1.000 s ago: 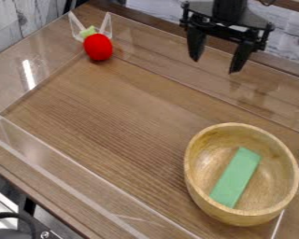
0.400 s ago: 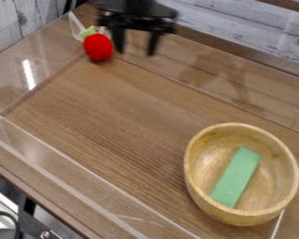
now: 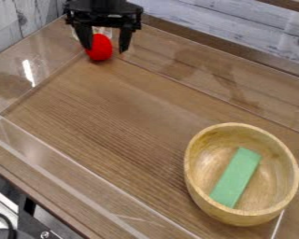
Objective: Put the green object in the brown bowl
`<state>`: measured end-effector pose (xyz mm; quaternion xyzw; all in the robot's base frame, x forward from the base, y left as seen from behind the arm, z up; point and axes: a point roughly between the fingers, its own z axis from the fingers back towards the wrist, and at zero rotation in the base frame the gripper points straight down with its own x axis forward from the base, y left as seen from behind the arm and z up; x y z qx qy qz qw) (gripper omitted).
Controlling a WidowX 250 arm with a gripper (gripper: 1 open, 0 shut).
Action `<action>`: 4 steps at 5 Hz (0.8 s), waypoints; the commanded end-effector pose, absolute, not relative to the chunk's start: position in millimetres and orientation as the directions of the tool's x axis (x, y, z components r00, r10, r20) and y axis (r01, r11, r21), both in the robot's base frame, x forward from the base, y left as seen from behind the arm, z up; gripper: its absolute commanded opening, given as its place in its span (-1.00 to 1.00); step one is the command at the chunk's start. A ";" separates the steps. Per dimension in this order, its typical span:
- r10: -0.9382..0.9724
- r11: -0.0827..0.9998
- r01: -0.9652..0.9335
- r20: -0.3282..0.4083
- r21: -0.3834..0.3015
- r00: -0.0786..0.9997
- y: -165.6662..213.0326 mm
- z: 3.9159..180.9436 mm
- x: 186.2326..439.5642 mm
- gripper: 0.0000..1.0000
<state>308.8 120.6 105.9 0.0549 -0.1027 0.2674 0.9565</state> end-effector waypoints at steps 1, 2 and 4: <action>0.538 0.824 -0.565 0.259 0.036 0.802 126.8 112.4 312.7 1.00; 0.561 0.810 -0.585 0.250 0.027 0.789 125.1 109.1 315.2 1.00; 0.584 0.796 -0.605 0.244 0.013 0.774 121.0 104.9 322.9 1.00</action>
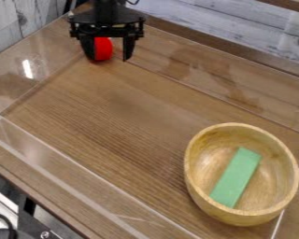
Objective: Put the green object in the brown bowl
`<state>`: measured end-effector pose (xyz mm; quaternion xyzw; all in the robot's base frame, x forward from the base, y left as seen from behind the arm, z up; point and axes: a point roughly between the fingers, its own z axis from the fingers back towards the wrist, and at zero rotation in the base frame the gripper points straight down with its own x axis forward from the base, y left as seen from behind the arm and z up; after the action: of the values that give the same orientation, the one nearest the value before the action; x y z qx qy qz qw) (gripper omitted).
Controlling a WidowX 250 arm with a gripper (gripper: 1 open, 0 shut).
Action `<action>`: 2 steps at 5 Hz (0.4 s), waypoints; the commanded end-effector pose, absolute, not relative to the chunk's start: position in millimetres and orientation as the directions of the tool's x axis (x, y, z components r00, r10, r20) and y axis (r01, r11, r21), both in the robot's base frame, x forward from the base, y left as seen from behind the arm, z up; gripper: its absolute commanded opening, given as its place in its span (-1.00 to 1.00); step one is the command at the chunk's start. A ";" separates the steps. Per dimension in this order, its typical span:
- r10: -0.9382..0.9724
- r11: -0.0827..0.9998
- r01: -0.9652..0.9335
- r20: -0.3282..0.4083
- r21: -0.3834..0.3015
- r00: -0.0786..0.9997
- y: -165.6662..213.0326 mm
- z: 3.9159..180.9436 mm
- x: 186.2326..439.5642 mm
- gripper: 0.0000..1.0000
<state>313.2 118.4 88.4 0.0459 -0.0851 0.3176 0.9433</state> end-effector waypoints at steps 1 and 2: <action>0.578 0.801 -0.599 0.249 0.008 0.777 121.3 104.5 328.3 1.00; 0.517 0.844 -0.536 0.257 0.006 0.816 125.6 103.8 340.0 1.00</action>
<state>331.0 120.8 85.7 0.0378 -0.0935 0.2771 0.9555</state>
